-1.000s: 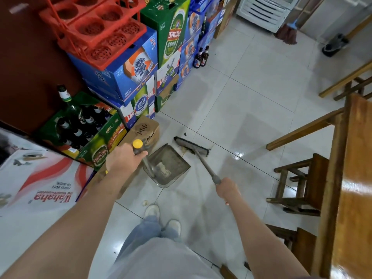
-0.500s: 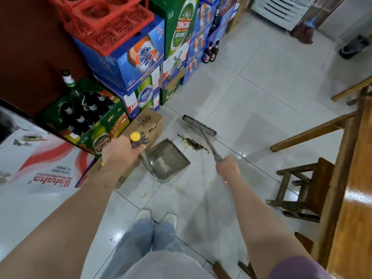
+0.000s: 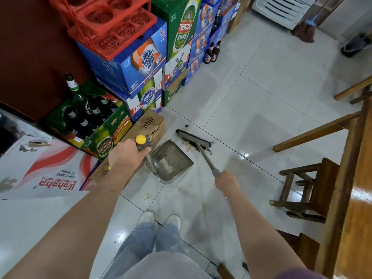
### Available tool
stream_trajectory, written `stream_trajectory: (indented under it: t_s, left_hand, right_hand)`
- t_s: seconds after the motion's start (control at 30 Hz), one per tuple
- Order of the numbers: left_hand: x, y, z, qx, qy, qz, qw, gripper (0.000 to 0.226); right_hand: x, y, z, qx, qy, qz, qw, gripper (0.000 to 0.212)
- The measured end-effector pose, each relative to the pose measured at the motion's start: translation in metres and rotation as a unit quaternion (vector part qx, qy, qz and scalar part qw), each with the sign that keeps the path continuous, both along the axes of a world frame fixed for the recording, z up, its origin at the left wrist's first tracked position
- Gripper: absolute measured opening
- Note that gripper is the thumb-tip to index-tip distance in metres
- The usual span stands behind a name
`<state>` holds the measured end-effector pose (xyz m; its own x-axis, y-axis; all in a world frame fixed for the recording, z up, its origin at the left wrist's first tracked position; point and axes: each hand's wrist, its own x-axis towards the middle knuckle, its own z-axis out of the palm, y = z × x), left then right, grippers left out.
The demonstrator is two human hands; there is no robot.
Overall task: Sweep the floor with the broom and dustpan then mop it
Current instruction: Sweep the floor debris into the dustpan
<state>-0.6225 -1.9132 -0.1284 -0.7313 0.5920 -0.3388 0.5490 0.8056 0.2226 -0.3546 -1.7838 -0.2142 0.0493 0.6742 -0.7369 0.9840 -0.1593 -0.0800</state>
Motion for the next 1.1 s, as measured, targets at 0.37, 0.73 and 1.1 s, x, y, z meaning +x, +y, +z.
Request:
stream_trajectory:
  t_s: [0.37,0.73,1.1]
  left_hand:
    - [0.0,-0.006,-0.002,0.016,0.005,-0.016,1.0,0.046]
    - [-0.003,-0.004,-0.005,0.024,-0.003,-0.014,1.0,0.045]
    - [-0.002,-0.003,-0.002,0.028,0.007,-0.031,0.999,0.045]
  right_hand:
    - [0.052,-0.04,0.003,0.025,0.001,-0.02,0.999,0.034]
    - [0.038,-0.03,0.004,0.011,0.004,-0.104,0.994,0.032]
    - [0.036,-0.063,0.005,-0.024,0.016,-0.105,0.994,0.028]
